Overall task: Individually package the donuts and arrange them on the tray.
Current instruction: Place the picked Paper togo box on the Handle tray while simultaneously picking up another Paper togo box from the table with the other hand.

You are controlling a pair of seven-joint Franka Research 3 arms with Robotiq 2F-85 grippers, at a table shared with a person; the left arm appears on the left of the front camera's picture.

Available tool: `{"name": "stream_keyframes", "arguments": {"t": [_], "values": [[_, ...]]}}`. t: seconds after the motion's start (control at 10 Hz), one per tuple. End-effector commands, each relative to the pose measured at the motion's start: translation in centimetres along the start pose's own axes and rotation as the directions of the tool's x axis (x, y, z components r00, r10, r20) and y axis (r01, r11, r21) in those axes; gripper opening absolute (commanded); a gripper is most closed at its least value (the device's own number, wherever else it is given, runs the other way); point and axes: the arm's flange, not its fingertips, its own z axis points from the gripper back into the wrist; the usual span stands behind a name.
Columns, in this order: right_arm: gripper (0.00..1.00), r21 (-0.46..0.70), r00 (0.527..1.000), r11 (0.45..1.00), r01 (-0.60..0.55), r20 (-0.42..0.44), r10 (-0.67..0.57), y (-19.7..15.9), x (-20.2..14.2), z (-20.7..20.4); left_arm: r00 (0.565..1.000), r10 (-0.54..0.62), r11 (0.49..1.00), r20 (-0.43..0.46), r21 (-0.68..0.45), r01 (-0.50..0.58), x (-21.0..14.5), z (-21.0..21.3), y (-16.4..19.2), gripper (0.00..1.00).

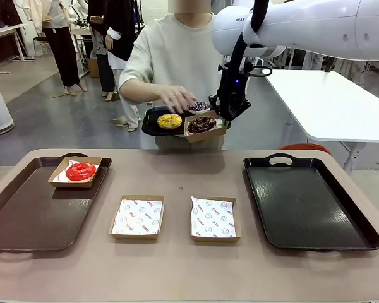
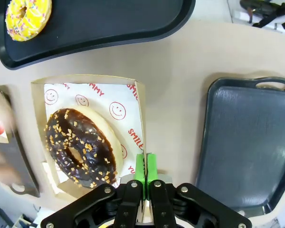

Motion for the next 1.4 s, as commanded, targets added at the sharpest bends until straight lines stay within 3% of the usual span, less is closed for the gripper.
{"name": "stream_keyframes", "arguments": {"t": [0.0,0.7,0.9,1.3], "values": [[0.0,0.003,1.0,1.0,0.002,0.003,-0.002,-0.1,0.0,0.0,1.0,-0.004,1.0,0.002,-0.003,0.004,-0.1,0.1,-0.1,1.0],[0.02,0.0,1.0,1.0,0.0,0.0,0.0,0.0,0.0,0.0,1.0,0.0,1.0,0.0,0.0,0.0,0.0,0.0,0.0,1.0],[0.02,0.018,0.998,0.998,-0.059,0.003,0.059,-3.6,-1.3,1.0,0.997,-0.069,0.99,-0.037,0.118,0.073,1.2,-1.1,-2.7,1.0],[0.02,-0.074,1.0,0.997,0.002,-0.021,-0.004,-13.3,-5.2,2.6,0.981,-0.094,0.919,-0.17,0.365,0.151,3.6,-6.0,-10.6,1.0]]}}
